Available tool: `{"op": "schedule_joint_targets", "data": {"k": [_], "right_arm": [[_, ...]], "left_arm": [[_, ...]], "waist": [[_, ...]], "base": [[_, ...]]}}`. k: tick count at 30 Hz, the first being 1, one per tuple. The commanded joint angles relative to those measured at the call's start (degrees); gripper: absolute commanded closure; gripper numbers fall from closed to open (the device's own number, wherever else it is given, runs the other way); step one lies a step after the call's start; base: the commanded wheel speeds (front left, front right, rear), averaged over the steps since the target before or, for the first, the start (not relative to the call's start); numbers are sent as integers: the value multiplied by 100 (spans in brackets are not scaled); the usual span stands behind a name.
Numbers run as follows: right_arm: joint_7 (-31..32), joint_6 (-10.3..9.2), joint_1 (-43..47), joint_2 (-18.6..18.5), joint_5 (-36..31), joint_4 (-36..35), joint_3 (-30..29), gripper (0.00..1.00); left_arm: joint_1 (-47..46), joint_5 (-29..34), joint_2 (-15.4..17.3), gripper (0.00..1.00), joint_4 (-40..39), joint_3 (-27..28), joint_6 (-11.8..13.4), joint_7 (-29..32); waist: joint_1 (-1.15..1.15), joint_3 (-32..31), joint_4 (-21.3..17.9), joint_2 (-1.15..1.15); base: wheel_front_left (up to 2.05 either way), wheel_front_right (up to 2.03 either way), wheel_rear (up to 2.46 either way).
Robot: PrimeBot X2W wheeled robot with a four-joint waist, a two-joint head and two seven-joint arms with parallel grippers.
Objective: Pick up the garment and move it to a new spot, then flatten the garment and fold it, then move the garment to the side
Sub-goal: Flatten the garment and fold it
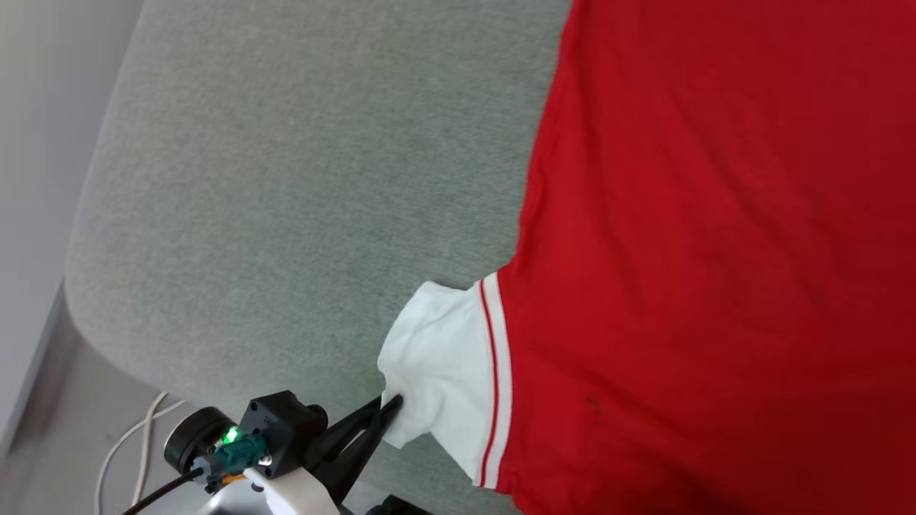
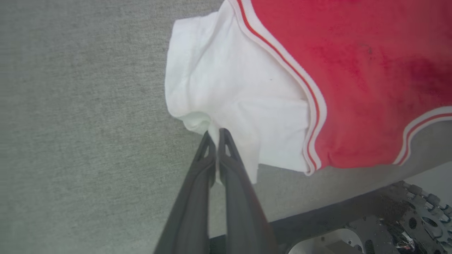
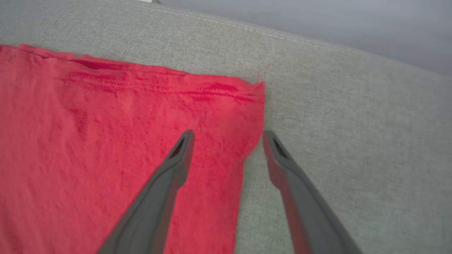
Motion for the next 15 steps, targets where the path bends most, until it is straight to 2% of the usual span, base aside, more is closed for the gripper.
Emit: {"op": "schedule_joint_targets", "data": {"k": [1, 6, 12, 13, 14, 15], "right_arm": [[49, -2, -102, -17, -92, 61, -19, 0], [129, -2, -175, -75, -362, 174, -81, 0], [292, -3, 192, -53, -604, 372, -252, 0], [325, -3, 275, -25, -609, 390, -281, 60], [338, -3, 337, -4, -619, 389, -303, 98], [348, -3, 394, 16, -634, 381, -324, 100]], "left_arm": [[-115, 33, -40, 100, 6, -11, -12, -53], [-170, -30, -185, 100, 93, -90, -84, -153], [-204, -33, -243, 100, 234, -134, -137, -248], [-207, -37, -249, 100, 250, -137, -139, -247], [-210, -41, -256, 100, 265, -138, -140, -258], [-214, -49, -264, 100, 281, -136, -139, -272]], "waist": [[-1, 258, 290, 0], [-1, 383, 481, 0], [-1, 428, 576, 0], [-1, 427, 579, 0], [-1, 424, 577, 0], [-1, 417, 571, 0]], "base": [[0, 0, 0], [0, 0, 0], [0, 0, 0], [0, 0, 0], [0, 0, 0], [0, 0, 0]]}}
